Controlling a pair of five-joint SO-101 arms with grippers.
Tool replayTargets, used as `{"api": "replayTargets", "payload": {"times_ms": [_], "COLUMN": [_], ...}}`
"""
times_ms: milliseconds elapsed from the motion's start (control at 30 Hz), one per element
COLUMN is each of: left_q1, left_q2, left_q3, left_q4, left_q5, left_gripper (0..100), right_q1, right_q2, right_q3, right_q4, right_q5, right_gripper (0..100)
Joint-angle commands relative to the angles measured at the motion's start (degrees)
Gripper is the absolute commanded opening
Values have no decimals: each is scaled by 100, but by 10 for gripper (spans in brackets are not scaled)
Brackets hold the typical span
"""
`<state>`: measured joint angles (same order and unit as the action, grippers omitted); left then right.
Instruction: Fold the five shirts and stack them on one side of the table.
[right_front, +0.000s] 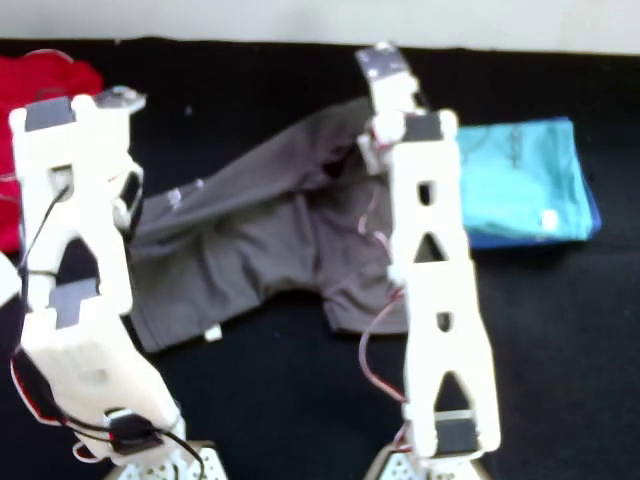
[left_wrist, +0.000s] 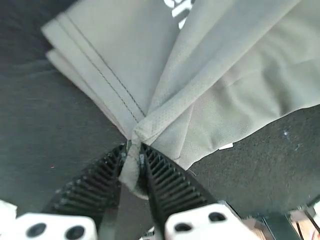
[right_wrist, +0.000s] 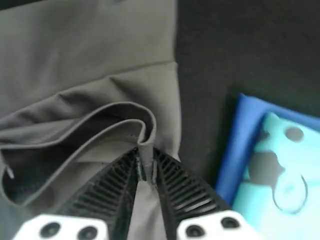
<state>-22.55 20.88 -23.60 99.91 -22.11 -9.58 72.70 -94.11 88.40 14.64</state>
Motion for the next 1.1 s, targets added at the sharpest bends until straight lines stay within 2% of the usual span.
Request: {"api": "replayTargets", "payload": {"times_ms": [0, 133, 267, 400, 667, 800, 1067], "left_q1": [-48, -31, 31, 13, 4, 13, -22], "left_q2": [-919, -1376, -1543, -1587, -1596, -1587, -1604], "left_q3": [-4, 444, 1182, 1393, -13, -514, -374], "left_q4": [123, 132, 114, 97, 70, 53, 114], "left_q5": [-62, -316, -387, -396, -360, -360, -360], "left_gripper": [9, 9, 9, 9, 9, 9, 9], "right_q1": [171, 189, 312, 330, 347, 347, 338], "right_q2": [-1015, -1701, -2281, -2967, -5332, -5912, -6035], "right_q3": [-716, -708, -673, -409, 2738, 4040, 4699], "right_q4": [558, 1297, 1288, 1297, 1270, 1244, 1270], "right_q5": [-448, -519, -527, -527, -510, -492, -501], "right_gripper": [5, 5, 5, 5, 5, 5, 5]}}
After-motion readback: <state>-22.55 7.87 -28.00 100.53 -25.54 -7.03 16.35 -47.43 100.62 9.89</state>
